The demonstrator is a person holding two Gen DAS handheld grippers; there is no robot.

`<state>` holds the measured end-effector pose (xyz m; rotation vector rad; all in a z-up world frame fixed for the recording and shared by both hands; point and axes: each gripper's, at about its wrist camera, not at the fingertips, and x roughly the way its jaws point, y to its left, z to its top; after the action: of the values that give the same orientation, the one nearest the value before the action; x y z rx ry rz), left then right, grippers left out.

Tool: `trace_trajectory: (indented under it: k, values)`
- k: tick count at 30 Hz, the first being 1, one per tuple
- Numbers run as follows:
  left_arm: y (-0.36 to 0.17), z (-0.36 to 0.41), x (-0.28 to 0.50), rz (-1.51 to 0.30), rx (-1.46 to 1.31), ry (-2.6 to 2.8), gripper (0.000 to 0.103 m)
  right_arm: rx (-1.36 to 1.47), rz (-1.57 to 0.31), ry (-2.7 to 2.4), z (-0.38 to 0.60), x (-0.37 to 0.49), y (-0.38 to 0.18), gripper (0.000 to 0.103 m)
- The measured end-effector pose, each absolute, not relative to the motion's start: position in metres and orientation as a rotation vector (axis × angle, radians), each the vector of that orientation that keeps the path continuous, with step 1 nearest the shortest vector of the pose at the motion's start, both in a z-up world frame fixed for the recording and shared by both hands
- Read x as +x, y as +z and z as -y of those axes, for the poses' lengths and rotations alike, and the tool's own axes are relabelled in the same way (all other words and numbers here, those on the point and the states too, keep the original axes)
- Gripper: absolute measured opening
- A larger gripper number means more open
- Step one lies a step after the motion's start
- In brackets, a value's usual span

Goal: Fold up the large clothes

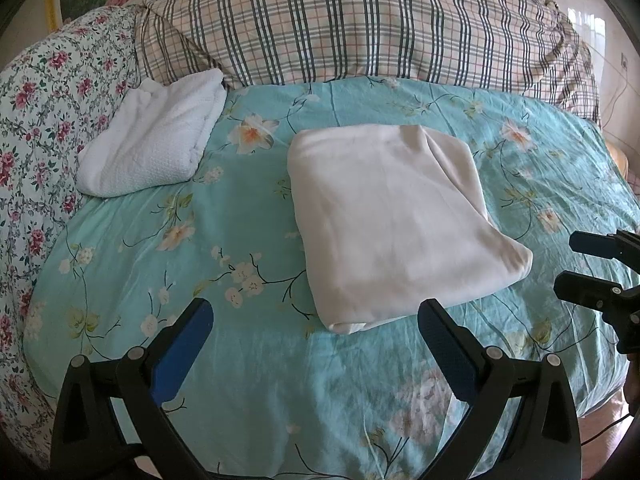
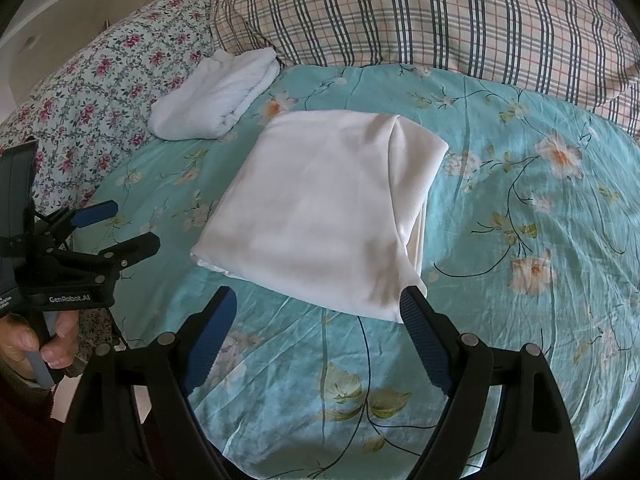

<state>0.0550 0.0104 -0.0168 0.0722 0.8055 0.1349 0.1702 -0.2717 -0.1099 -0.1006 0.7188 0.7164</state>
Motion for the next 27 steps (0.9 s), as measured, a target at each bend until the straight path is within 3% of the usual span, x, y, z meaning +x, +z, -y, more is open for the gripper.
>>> trace_trajectory:
  k: [27]
  values:
    - [-0.018, -0.017, 0.070, -0.804, 0.060, 0.144, 0.102, -0.097, -0.720, 0.716, 0.269, 0.183, -0.110, 0.084]
